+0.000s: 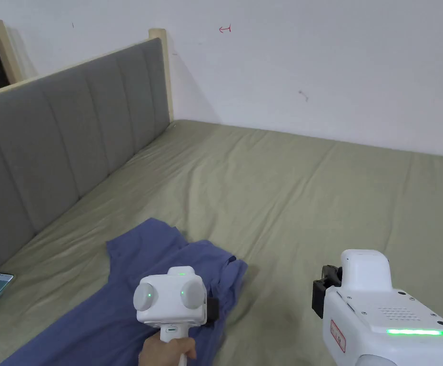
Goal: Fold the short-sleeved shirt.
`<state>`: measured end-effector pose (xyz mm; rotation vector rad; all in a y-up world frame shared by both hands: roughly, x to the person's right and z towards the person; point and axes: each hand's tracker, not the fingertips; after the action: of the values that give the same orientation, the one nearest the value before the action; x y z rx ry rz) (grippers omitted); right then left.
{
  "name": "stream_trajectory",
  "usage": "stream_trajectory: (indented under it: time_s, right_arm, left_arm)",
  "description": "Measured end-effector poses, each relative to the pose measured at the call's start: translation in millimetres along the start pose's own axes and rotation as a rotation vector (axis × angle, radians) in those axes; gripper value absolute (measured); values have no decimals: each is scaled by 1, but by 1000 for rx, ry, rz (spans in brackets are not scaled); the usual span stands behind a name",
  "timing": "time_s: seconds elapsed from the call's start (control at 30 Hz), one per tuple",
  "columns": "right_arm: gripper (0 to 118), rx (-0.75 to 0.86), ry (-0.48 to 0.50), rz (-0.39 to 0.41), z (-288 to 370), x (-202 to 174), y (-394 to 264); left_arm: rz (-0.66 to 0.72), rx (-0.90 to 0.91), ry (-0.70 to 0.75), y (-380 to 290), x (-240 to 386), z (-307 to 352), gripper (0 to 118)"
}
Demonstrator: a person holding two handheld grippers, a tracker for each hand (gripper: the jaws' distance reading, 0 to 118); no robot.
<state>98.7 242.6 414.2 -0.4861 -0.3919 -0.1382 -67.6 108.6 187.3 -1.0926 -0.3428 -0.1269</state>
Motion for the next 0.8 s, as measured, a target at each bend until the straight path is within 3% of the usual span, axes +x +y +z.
stream_trajectory:
  time_s: [0.03,0.07,0.3,0.47,0.63,0.8]
  right_arm:
    - [1,-5,-2,-2,0,1,0]
    - [1,-9,-2,-8,0,3,0]
    - [1,-4,-14,-59,14,19,1]
    - [1,35,-48,-111,31,43,10]
    - [1,107,-121,-167,62,80,22]
    - [1,196,-243,-222,110,134,33]
  left_arm:
    - [15,21,25,0,-3,3,11]
    - [32,26,56,4,-11,6,5]
    - [157,-50,-82,19,-27,25,4]
    - [306,-43,-317,40,-14,61,4]
    - [150,36,-417,60,64,115,4]
    - [61,56,-758,62,175,178,4]
